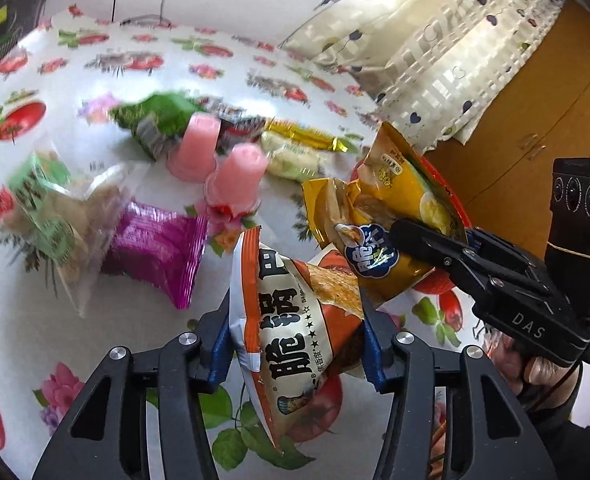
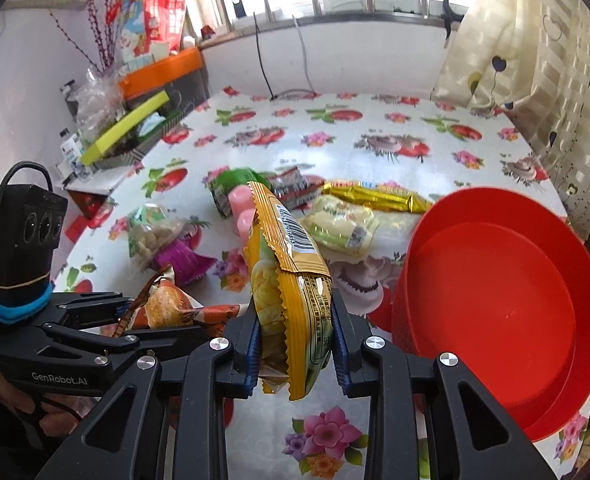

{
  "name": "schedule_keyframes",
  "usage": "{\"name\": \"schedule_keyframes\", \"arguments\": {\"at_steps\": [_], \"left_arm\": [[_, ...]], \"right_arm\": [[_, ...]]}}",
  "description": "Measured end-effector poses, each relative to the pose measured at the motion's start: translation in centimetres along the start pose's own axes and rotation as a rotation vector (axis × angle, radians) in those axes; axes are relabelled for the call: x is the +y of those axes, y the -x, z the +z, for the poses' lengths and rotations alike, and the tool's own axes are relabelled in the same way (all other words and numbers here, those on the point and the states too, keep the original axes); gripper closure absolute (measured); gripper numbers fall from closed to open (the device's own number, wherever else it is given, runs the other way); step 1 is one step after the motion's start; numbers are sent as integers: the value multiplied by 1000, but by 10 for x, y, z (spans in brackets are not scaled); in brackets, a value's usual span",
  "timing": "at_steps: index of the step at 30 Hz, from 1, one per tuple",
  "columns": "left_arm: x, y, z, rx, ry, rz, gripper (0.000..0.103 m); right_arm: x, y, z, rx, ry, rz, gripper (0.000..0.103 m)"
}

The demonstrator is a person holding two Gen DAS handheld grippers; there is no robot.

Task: Organize snacks
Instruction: 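Lift and carry both chip bags over the red basket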

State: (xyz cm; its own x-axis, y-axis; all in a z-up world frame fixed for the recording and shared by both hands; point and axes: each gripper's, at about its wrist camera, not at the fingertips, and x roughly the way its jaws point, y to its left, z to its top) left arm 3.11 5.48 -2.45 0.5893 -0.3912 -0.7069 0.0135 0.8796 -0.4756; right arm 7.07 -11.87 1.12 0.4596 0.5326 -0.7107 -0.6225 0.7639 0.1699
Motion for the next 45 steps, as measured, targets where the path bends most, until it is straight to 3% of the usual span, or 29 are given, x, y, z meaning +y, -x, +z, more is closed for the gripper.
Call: {"name": "schedule_keyframes", "arguments": {"at_steps": [7,13,23,32,45], "left_arm": [[-9,19,22,-84,-42,26,50],[-36,21,41,-144,-138,122,50],[-83,6,59,-183,-250,142,50],[-118,-13,68,-183,-317,129,50],[-152,-57,74,-117,-376,96,50]], "right_arm": [[-3,22,12,-67,-5,-19,78],[-13,44,19,-123,-18,-62,78],[-41,71,19,-172,-58,-133,78],[-64,83,14,-184,-99,-182,78],[-105,89,-2,-163,-182,-250,77]]}}
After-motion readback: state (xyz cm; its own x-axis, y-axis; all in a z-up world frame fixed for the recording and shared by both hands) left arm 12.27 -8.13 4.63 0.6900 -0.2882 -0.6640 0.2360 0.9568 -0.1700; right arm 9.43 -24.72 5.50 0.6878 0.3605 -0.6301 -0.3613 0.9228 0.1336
